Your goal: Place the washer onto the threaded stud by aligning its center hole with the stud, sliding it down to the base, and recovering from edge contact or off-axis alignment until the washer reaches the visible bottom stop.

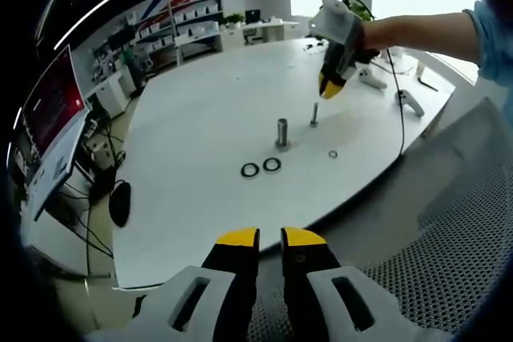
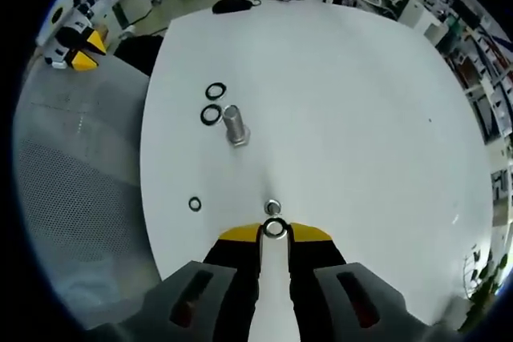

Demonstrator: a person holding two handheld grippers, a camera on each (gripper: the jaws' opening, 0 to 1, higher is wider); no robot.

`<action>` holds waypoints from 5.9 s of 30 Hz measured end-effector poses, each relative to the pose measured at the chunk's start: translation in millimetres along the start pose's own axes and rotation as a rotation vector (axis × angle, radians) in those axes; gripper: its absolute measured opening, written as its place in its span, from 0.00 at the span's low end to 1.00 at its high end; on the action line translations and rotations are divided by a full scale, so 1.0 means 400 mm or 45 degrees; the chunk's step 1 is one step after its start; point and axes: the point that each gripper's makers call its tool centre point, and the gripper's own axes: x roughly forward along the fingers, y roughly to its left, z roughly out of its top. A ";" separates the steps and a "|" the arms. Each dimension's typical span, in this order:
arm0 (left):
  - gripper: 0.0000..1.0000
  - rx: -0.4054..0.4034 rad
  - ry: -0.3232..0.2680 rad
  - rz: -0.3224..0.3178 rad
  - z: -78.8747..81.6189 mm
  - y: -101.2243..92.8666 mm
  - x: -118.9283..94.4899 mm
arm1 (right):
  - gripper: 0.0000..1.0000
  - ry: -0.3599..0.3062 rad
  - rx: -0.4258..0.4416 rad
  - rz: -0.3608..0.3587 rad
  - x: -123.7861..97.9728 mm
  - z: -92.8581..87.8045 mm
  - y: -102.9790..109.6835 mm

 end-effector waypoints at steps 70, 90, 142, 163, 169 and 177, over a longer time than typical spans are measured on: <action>0.08 0.002 0.004 -0.006 -0.001 -0.001 0.001 | 0.13 0.117 -0.039 0.018 0.108 -0.001 0.006; 0.08 0.003 0.005 -0.006 -0.001 0.000 0.002 | 0.21 0.188 -0.016 0.024 0.140 -0.037 0.019; 0.09 0.017 -0.013 0.005 0.002 0.000 -0.002 | 0.26 0.069 -0.025 0.062 0.050 -0.071 0.197; 0.09 0.014 -0.011 0.008 0.001 -0.001 -0.003 | 0.26 0.108 -0.041 0.083 0.090 -0.044 0.202; 0.09 0.010 -0.014 0.012 0.001 0.000 -0.003 | 0.26 0.092 -0.032 0.091 0.099 -0.033 0.204; 0.09 0.010 -0.016 0.011 0.003 0.000 -0.004 | 0.26 0.104 -0.067 0.148 0.122 -0.034 0.242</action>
